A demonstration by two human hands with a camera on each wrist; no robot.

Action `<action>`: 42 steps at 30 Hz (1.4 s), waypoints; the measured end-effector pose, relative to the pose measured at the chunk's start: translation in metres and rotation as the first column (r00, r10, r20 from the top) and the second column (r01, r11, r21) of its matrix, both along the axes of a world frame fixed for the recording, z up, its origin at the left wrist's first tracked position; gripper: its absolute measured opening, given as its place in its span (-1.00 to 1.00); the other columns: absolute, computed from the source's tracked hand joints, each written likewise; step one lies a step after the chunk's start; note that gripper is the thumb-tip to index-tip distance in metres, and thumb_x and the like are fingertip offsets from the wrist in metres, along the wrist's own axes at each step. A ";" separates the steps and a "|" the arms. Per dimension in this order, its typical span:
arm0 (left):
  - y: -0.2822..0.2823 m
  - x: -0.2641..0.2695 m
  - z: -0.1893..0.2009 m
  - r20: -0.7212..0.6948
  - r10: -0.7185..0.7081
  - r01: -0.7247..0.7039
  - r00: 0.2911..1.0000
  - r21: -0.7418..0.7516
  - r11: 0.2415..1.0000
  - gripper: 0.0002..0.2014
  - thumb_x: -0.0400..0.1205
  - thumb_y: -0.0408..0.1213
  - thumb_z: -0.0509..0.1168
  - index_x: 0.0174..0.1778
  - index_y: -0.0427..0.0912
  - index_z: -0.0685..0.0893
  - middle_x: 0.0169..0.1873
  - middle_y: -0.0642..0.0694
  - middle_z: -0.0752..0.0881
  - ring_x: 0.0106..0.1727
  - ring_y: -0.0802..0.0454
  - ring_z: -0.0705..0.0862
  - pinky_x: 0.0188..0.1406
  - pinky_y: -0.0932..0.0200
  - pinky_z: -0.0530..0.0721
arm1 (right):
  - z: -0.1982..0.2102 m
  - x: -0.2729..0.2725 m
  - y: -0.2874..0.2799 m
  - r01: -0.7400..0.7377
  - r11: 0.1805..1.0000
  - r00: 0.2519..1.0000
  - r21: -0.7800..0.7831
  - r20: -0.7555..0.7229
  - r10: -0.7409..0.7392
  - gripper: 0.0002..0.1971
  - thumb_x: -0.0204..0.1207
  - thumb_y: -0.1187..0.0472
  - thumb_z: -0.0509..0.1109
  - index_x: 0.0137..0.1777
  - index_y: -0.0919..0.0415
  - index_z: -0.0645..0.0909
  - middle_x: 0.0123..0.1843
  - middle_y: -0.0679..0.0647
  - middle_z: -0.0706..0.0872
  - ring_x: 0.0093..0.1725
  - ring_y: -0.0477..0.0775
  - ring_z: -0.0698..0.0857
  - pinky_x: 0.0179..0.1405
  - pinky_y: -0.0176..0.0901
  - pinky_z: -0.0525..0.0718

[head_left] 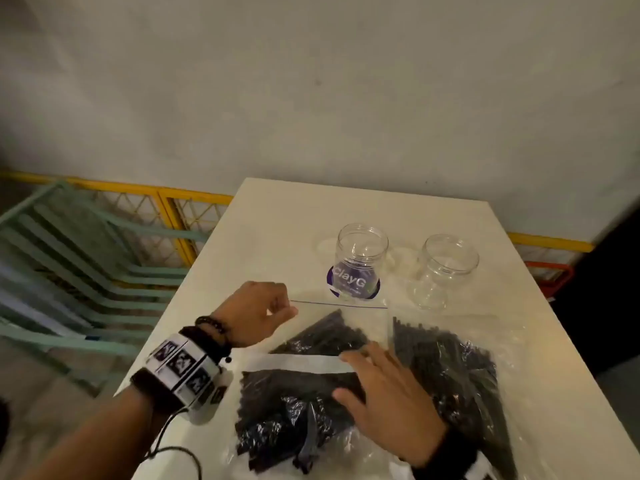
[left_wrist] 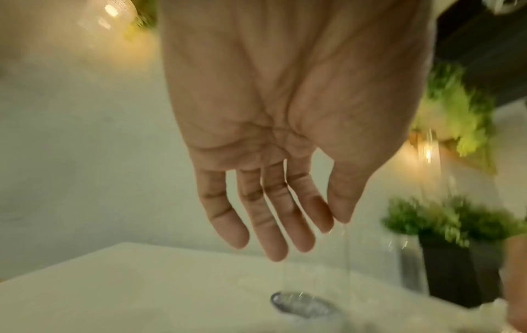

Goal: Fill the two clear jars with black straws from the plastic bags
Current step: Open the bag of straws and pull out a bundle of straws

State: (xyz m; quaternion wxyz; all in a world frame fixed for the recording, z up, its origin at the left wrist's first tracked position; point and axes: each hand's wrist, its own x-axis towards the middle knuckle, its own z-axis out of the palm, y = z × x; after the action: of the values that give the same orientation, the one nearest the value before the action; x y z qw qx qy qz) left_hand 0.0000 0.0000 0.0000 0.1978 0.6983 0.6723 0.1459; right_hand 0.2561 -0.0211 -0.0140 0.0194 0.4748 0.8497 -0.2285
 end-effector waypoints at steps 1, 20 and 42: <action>0.018 -0.004 -0.011 -0.050 0.012 -0.013 0.999 -0.019 1.000 -0.80 0.72 -0.01 0.30 -0.10 -0.04 0.67 -0.03 -0.02 0.78 0.01 0.03 0.69 0.12 0.00 0.68 | -0.008 -0.006 -0.003 -0.011 0.998 0.999 -0.068 0.040 0.014 -0.43 0.60 -0.23 0.23 0.58 -0.18 0.23 0.59 -0.04 0.29 0.57 0.11 0.32 0.56 0.16 0.37; 0.061 0.004 0.025 0.117 -0.319 0.325 0.940 -0.039 0.945 -0.88 0.66 -0.17 0.43 0.07 -0.04 0.83 -0.13 0.00 0.76 -0.21 0.16 0.66 -0.15 0.38 0.52 | 0.005 0.005 -0.005 0.121 0.992 0.962 0.036 -0.252 -0.108 -0.77 0.64 -0.02 0.34 0.24 -0.05 0.66 0.18 -0.11 0.68 0.14 -0.17 0.62 0.31 -0.13 0.64; -0.036 0.057 0.085 0.561 0.095 -0.256 0.822 0.215 0.943 -0.59 0.59 0.20 0.36 -0.33 -0.10 0.70 -0.42 -0.02 0.76 -0.30 0.04 0.74 -0.25 0.23 0.59 | 0.118 0.007 0.052 -0.022 0.979 0.828 0.203 -0.545 0.132 -0.85 0.44 0.12 0.60 -0.33 0.08 0.80 -0.52 -0.15 0.72 -0.52 -0.13 0.62 -0.45 -0.52 0.45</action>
State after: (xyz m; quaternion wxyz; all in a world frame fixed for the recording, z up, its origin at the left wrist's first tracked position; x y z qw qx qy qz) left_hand 0.0573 -0.0363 0.0853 0.2647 0.5834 0.6225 0.4494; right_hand 0.2635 0.0308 0.1041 -0.2637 0.3529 0.8547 -0.2745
